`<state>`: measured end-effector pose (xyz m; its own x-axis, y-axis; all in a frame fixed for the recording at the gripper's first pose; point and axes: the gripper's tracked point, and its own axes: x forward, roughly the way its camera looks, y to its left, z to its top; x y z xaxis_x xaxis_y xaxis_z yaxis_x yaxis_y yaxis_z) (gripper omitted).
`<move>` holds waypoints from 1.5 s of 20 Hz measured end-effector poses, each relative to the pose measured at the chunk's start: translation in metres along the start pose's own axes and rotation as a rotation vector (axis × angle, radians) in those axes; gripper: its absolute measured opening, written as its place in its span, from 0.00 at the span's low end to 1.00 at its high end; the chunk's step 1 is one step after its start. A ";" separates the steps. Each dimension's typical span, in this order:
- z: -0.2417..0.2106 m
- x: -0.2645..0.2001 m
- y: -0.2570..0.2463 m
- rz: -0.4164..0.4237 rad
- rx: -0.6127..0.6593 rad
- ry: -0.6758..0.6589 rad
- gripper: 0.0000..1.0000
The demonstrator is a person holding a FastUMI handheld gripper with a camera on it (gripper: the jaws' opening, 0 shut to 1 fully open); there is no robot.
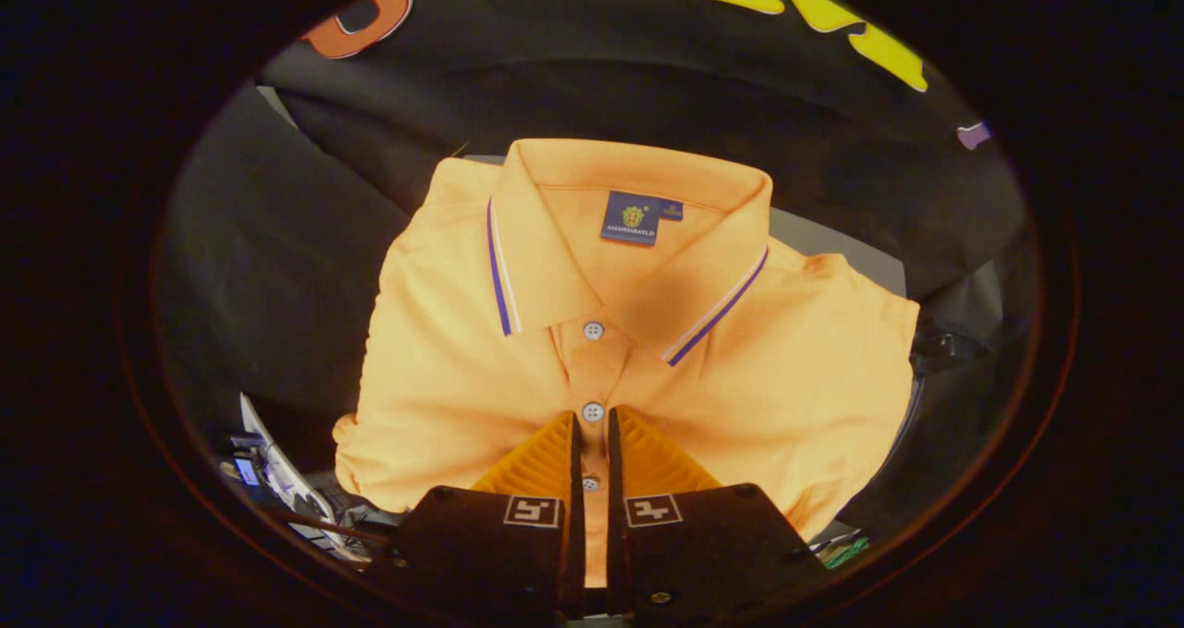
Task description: Put the clothes into the washing machine and then close the washing machine lid.
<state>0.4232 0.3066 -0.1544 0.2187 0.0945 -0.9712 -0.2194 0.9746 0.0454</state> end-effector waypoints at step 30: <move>0.001 -0.119 -0.056 0.062 0.042 -0.195 0.08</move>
<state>0.4106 0.2408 -0.0410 0.3865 0.1885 -0.9028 -0.1996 0.9728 0.1177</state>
